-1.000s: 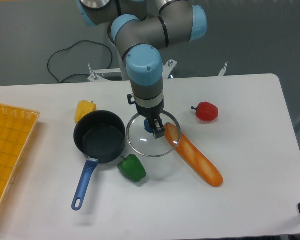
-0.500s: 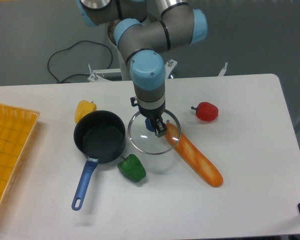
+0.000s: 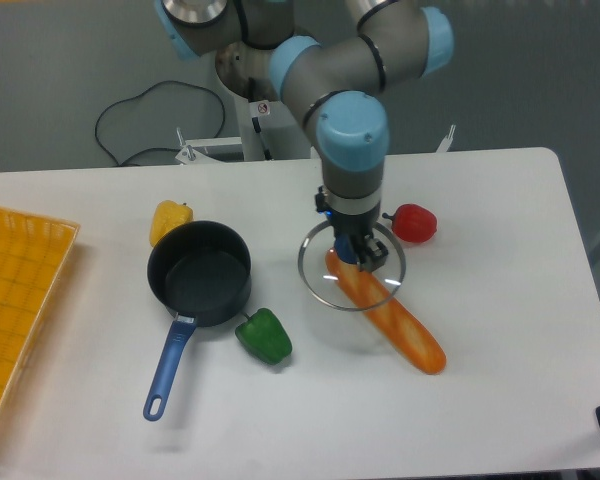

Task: Place the lid on the table
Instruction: 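Carry the glass lid over the baguette toward the red pepper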

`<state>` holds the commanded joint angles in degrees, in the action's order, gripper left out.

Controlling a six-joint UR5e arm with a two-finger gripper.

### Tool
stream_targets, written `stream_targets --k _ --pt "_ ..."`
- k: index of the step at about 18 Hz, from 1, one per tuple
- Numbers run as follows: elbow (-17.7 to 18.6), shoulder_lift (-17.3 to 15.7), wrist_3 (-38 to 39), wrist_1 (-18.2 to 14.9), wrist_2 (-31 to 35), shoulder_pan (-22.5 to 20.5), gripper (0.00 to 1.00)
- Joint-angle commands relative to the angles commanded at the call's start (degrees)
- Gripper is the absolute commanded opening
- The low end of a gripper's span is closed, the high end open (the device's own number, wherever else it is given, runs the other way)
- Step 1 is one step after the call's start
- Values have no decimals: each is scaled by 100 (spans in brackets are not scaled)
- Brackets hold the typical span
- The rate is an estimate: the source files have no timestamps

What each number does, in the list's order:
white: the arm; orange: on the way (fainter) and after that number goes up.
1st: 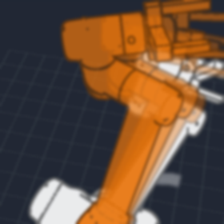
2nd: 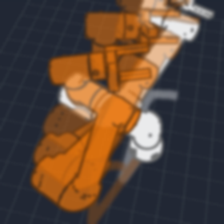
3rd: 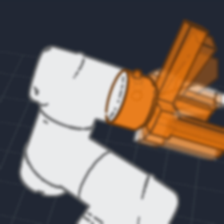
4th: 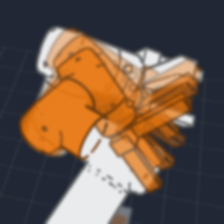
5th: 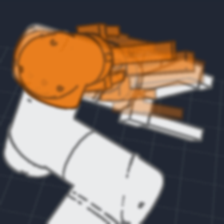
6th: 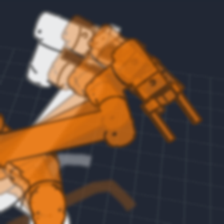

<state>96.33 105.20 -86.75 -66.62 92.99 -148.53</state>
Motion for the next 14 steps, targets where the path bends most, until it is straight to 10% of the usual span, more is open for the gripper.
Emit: stream_targets --k 14 --pt "-370 553 26 439 9 -554 65"
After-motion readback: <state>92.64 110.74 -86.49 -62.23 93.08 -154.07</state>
